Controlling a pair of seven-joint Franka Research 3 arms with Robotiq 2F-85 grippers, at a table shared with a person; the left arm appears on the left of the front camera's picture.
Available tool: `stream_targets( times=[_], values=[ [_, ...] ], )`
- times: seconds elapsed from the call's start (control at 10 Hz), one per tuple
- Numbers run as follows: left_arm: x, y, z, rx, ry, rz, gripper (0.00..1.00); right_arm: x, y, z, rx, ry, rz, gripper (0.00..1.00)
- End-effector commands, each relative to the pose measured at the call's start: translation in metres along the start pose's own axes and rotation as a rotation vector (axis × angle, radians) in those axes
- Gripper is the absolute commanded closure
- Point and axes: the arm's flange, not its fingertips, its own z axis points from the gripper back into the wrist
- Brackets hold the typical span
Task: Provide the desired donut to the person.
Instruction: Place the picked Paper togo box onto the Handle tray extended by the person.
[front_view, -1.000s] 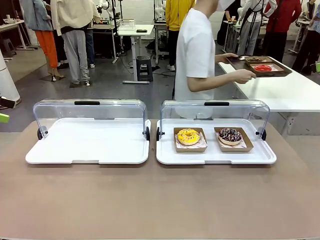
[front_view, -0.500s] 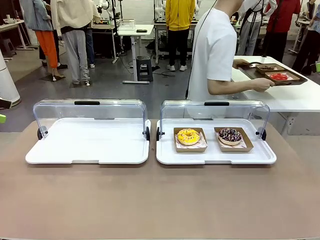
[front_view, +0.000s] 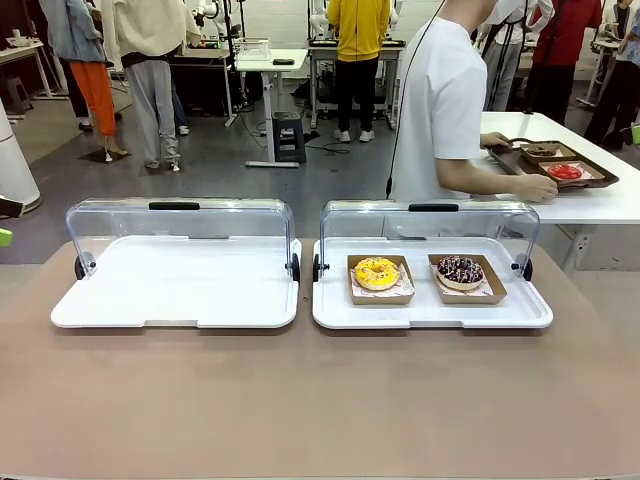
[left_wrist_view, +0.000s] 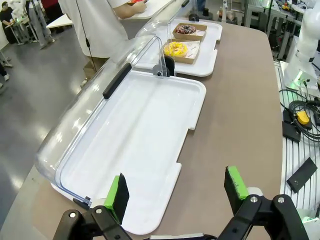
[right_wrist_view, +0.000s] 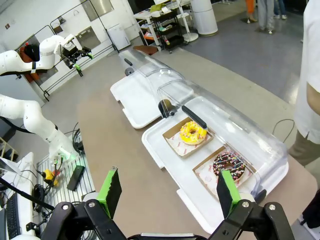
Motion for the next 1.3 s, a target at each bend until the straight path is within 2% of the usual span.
stream_targets(
  times=[0.0, 1.2],
  values=[
    [-0.0018, 0.0005, -0.0013, 0.008, -0.009, -0.002, 0.0, -0.0003, 0.001, -0.0016, 0.003, 0.002, 0.0, 0.0],
    [-0.0018, 0.0005, -0.0013, 0.008, -0.009, -0.002, 0.0, -0.0003, 0.001, -0.0016, 0.003, 0.002, 0.0, 0.0]
  ],
)
